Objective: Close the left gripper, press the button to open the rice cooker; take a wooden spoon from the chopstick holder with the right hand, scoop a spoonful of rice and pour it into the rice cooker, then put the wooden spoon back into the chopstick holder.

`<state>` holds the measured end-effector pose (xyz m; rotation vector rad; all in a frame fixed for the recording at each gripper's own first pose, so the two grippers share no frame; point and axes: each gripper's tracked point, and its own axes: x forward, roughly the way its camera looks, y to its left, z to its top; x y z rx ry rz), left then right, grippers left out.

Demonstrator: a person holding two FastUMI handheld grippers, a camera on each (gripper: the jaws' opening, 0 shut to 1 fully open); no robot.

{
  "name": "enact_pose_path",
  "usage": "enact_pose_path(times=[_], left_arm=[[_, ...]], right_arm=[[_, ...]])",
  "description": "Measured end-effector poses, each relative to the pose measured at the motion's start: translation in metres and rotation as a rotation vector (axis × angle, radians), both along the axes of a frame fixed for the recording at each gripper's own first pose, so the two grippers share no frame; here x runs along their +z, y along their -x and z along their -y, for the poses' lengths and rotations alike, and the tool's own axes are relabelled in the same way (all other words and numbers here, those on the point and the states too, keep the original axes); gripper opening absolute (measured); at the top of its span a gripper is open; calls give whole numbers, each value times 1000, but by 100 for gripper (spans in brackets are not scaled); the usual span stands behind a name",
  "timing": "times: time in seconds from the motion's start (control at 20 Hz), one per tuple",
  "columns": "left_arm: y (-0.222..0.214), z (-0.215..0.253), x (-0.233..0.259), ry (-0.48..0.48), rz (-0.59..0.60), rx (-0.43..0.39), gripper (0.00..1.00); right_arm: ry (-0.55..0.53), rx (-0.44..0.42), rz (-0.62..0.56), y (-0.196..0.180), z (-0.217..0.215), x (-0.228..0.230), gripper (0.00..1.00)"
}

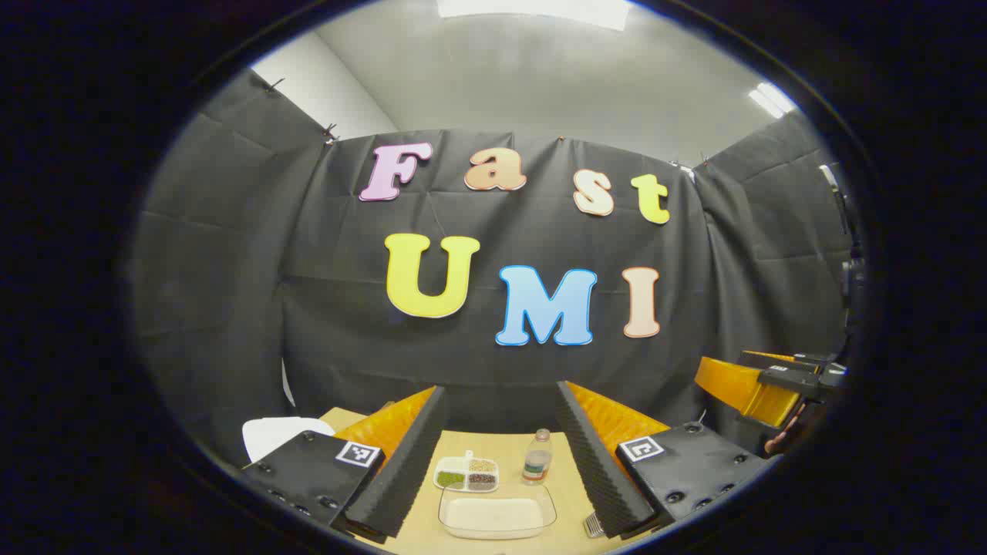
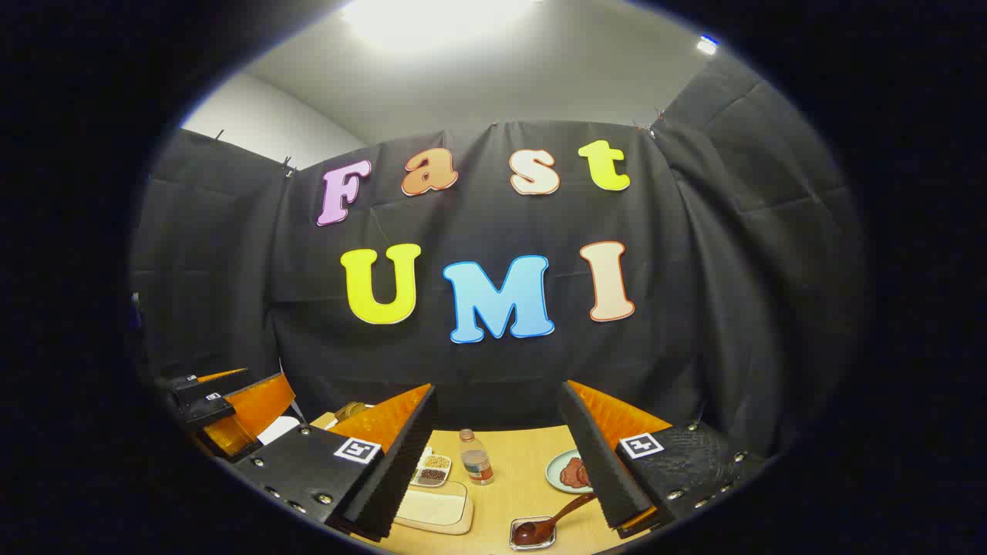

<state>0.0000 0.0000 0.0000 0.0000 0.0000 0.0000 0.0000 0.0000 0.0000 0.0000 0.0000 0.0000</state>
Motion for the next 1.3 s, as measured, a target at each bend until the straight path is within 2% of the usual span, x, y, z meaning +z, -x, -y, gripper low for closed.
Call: enact_pose_path(times=[0.1,0.15,0.2,0.4,0.6,0.8,0.85,1.1,1.3], left_arm=[[-1,-1,-5,6,-6,-1,93],[-1,-3,-7,13,-7,3,97],[0,-4,-8,12,-6,3,97],[-1,-11,3,-15,36,2,97],[-1,-10,0,8,28,13,97],[2,-13,-5,-33,34,3,100],[2,-12,-6,-43,40,-6,96],[-2,-21,-19,-23,18,-13,100],[-8,-39,-41,-40,-42,-2,79]], right_arm=[[8,-9,-3,3,-1,-1,92],[15,-18,0,5,1,-2,92],[25,-24,4,6,2,-2,97],[36,-48,-2,12,9,-5,97],[-2,-50,-19,14,9,-10,97],[24,-42,-20,14,7,-12,97],[23,-37,-21,13,5,-13,97],[32,-23,-10,13,-3,-14,97],[27,-22,-30,11,-7,-24,96]])
